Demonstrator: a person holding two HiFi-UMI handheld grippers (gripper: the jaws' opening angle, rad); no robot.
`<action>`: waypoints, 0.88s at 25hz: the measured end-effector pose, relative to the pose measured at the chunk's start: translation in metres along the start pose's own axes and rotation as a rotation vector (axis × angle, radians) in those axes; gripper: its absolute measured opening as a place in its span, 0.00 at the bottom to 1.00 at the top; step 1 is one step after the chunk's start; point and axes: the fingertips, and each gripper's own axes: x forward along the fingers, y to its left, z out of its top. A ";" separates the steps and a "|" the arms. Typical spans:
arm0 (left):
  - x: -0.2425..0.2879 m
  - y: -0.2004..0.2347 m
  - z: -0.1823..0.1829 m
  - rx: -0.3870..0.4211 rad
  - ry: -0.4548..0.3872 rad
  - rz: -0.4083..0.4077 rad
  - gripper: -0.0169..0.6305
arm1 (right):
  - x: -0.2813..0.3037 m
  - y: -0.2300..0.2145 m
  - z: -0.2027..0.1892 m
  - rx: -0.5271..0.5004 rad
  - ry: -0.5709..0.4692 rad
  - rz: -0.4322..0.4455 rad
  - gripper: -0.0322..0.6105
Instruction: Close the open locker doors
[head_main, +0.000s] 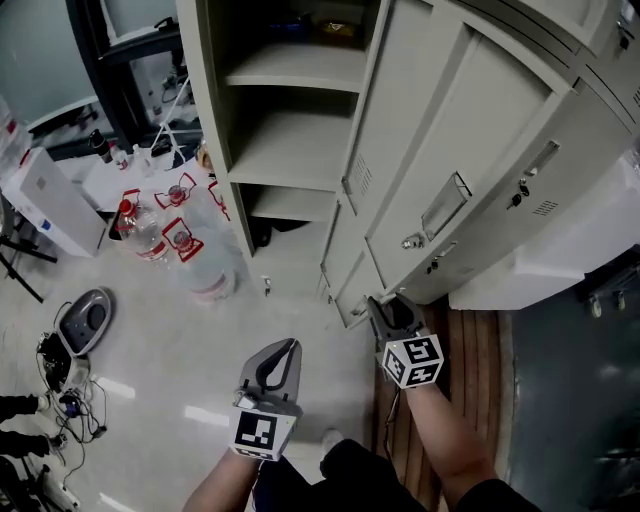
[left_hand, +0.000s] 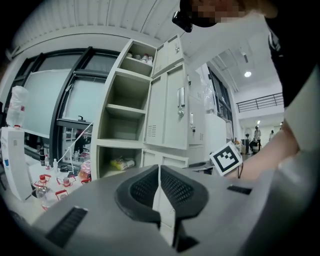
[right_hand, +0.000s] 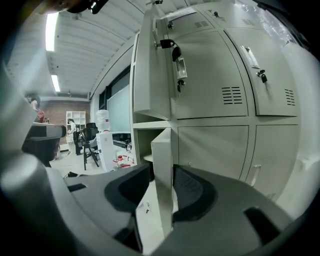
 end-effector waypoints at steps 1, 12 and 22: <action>0.001 0.005 -0.001 0.000 0.001 0.002 0.03 | 0.001 0.001 0.000 0.002 0.001 -0.007 0.26; -0.002 0.035 -0.008 -0.024 0.003 0.004 0.03 | 0.011 0.030 -0.004 0.006 0.005 -0.049 0.21; -0.016 0.059 -0.008 -0.042 0.008 0.016 0.03 | 0.026 0.067 0.000 0.071 -0.012 -0.144 0.23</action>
